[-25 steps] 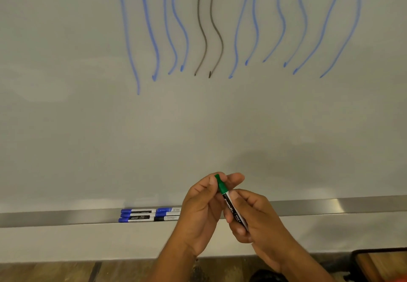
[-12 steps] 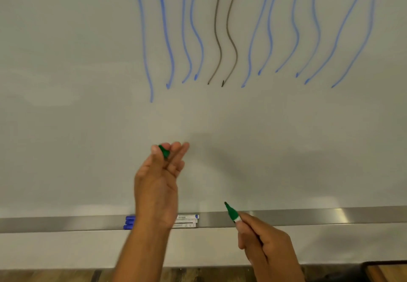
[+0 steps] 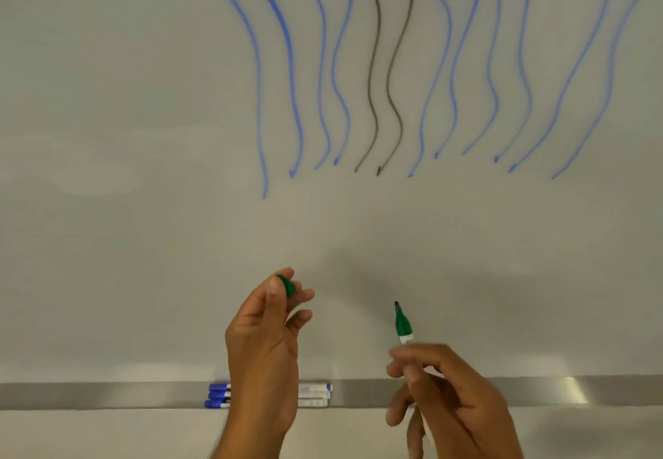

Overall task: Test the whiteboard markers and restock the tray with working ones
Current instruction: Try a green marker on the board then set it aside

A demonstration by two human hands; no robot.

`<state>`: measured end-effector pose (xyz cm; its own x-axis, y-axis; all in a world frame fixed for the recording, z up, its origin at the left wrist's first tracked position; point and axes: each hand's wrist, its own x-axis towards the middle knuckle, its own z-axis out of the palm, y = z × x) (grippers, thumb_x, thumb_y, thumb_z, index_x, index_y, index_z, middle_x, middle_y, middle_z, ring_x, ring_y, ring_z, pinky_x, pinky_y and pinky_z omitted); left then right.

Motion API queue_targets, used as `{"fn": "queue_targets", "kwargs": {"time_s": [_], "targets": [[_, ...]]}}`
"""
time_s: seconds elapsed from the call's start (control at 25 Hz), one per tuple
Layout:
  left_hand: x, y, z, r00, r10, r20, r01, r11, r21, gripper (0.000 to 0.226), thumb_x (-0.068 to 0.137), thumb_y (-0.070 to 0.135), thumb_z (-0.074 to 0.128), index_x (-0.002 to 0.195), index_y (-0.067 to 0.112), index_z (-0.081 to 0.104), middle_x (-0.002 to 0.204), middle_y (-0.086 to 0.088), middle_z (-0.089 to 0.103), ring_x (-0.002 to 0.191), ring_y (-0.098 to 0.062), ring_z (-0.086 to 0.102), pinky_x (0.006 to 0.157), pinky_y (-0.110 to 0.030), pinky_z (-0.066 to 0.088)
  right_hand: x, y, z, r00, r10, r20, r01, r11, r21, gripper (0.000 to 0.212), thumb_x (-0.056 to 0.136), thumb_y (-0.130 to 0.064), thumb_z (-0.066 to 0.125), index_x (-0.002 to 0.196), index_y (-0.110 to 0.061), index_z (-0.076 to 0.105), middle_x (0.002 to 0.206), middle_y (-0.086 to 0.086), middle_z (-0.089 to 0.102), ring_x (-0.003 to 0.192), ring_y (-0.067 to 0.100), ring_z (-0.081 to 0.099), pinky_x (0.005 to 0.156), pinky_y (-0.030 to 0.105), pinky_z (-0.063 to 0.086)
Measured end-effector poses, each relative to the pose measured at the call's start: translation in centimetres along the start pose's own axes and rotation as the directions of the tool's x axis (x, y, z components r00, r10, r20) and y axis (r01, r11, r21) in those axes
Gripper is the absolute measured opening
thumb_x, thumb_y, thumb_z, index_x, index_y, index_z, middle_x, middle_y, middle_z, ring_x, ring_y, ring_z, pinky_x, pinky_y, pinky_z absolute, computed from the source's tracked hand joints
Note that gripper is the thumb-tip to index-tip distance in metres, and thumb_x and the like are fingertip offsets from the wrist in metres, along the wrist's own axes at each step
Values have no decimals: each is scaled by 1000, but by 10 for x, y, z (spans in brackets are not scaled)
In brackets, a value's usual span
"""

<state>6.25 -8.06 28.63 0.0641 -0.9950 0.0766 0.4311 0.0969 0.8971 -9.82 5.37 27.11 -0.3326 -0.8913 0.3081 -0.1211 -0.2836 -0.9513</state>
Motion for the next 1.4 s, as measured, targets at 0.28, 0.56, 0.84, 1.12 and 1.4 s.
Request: {"fn": "queue_targets", "kwargs": {"time_s": [0.28, 0.56, 0.84, 1.12, 1.4], "targets": [[59, 67, -15, 873, 478, -95, -469, 877, 103, 21, 91, 35, 80, 110, 25, 82, 98, -3, 82, 87, -16, 75, 76, -21, 60, 68, -77, 25, 889, -455, 56, 458, 874, -162, 41, 86, -22, 72, 126, -19, 64, 107, 3, 75, 79, 21, 68, 72, 21, 52], [160, 205, -12, 293, 946, 141, -849, 189, 493, 17, 107, 27, 64, 119, 20, 73, 114, 10, 70, 108, -13, 67, 85, -27, 53, 163, -202, 89, 615, -779, -122, 759, 627, -175, 20, 94, -34, 60, 112, -24, 60, 87, 0, 73, 77, 23, 71, 64, 32, 56], [235, 245, -11, 91, 952, 291, -822, -93, 562, 21, 101, 22, 72, 116, 8, 76, 108, -12, 69, 104, -28, 60, 86, -52, 53, 237, -251, 140, 464, -862, -205, 698, 498, -515, 7, 89, -24, 69, 88, -20, 63, 74, -10, 68, 59, 11, 61, 48, 28, 47], [253, 237, -15, 21, 964, 267, -800, -144, 583, 22, 103, 31, 71, 118, 17, 77, 132, -7, 66, 130, -26, 56, 107, -39, 37, 246, -238, 161, 384, -915, -120, 583, 341, -737, 11, 89, -30, 64, 87, -19, 65, 64, -1, 60, 59, 22, 56, 56, 44, 47], [258, 235, -14, -30, 920, 391, -735, -285, 615, 33, 111, 29, 59, 136, 12, 70, 159, -12, 50, 155, -34, 38, 126, -55, 30, 181, -103, 156, 480, -872, 95, 474, 167, -864, 11, 85, -24, 70, 76, -18, 66, 59, -3, 53, 56, 24, 51, 58, 41, 39]]}}
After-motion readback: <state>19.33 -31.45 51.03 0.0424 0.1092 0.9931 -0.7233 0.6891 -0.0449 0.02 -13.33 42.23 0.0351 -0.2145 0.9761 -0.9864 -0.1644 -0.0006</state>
